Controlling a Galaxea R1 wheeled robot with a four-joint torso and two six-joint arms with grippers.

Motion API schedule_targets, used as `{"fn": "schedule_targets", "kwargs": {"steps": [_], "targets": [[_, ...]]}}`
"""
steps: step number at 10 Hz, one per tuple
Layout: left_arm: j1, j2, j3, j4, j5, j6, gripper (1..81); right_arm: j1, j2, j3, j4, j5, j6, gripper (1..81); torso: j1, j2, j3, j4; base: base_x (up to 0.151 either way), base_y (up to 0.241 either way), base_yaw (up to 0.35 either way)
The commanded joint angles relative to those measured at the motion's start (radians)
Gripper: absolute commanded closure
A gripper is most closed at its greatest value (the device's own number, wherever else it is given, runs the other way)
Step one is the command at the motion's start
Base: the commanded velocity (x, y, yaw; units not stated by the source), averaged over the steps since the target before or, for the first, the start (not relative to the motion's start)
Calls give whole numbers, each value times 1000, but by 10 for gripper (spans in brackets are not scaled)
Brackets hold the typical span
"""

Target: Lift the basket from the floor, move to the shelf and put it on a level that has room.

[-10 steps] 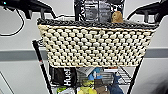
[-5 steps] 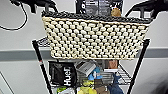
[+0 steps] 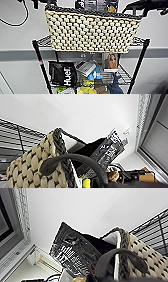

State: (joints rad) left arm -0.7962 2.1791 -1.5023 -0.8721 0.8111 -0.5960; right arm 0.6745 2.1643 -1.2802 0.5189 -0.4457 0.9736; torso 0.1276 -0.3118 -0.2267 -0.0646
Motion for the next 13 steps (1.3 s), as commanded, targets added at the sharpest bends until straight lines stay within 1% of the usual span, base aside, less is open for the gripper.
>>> {"fn": "schedule_targets", "kwargs": {"steps": [1,4,6,7,10,13], "targets": [[-125,87,-133,50,-13,25,811,128,70,-141,-16,21,-61,811,0,0,0,0,0,0,0],[-105,140,-220,88,-12,36,811,131,120,-224,-16,4,-105,811,0,1,0,0,0,0,0],[-100,191,-301,94,-1,64,811,136,163,-284,-16,-18,-131,811,0,1,0,0,0,0,0],[-91,217,-343,97,20,79,811,130,177,-301,-16,-19,-147,811,0,1,0,0,0,0,0],[-59,278,-459,99,26,129,811,112,205,-373,-17,-18,-202,811,0,1,-1,0,0,0,0],[-30,351,-592,102,54,185,811,99,235,-456,-16,-18,-256,811,0,2,-1,0,0,0,0]]}}
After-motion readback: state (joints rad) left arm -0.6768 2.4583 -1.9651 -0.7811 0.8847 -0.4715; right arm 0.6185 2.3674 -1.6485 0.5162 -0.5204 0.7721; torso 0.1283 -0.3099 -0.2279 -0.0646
